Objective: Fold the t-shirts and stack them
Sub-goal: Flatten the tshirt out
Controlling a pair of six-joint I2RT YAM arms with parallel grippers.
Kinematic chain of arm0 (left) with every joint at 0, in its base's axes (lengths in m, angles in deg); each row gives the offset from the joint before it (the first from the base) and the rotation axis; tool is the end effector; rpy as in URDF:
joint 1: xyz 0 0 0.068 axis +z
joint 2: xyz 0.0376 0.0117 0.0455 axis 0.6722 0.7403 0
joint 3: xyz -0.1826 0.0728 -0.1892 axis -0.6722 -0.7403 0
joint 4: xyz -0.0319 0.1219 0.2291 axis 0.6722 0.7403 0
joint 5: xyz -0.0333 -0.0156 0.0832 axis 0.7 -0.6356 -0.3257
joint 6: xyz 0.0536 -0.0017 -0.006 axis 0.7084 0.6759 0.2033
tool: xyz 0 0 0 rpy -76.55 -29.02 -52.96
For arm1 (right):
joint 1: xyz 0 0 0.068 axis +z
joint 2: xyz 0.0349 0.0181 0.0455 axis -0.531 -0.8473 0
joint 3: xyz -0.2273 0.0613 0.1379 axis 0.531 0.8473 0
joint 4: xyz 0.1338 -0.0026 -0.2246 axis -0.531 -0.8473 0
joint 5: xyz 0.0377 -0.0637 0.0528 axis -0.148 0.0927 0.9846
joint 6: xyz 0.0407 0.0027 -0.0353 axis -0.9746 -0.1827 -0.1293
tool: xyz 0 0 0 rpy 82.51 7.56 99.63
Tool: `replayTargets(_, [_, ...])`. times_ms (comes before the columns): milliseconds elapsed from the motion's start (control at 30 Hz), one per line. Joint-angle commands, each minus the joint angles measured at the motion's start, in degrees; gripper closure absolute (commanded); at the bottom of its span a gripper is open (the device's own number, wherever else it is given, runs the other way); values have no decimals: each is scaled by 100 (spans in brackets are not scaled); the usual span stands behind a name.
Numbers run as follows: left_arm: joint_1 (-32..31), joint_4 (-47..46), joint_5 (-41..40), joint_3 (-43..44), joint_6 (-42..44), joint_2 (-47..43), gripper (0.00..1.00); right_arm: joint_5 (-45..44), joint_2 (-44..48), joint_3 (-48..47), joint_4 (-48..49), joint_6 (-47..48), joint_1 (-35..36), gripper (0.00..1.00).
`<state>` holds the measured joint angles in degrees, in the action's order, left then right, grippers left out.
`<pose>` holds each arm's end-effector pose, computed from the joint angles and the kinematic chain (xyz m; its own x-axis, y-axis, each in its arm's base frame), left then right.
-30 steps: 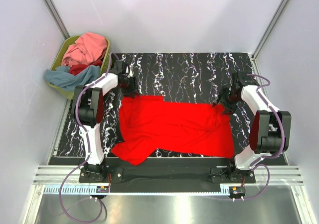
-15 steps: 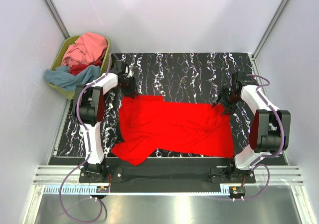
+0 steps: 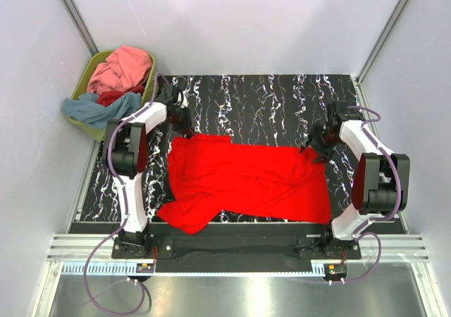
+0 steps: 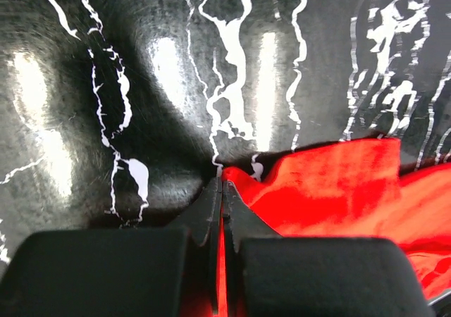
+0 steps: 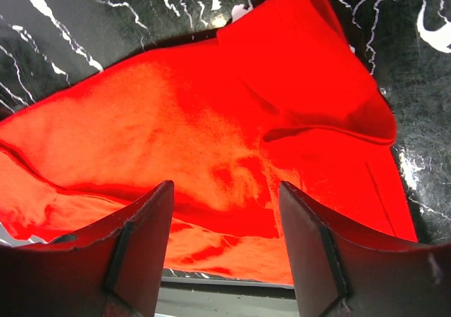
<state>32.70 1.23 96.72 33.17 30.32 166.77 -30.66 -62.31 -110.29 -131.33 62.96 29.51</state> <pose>0.4340 -0.0848 0.1616 -0.9343 -0.1518 -0.3224 -0.0022 0.9072 -0.4208 0.3124 -0.0069 0.2076 -0.8645 0.4719 -0.1728 0.4103 0.8613 0.2996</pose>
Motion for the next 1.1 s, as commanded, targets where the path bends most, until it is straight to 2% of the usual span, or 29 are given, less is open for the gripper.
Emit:
replayTargets(0, [-22, -97, -76, 24, 18, -655, 100, -261, -7, -180, 107, -295, -7, 33])
replayTargets(33, [-22, -123, -59, 15, -9, -769, 100, -385, 2, -207, 107, -375, -7, 39])
replayTargets(133, [-30, -167, -24, -20, -96, -1015, 100, -939, 54, -294, 72, -708, -7, 40])
replayTargets(267, [-48, -220, 46, -73, -211, -1322, 100, -1255, 90, -339, 63, -1192, -7, 40])
replayTargets(467, [-136, -281, 257, -222, -387, -1683, 100, -1379, -270, -356, -85, -1465, 20, 50])
replayTargets(800, [-224, -299, 407, -635, -422, -2088, 100, -1493, -463, -233, -42, -1430, 143, 48])
replayTargets(1067, [-241, -316, 381, -759, -431, -2352, 100, -1537, -560, -5, 1, -1483, 143, 53])
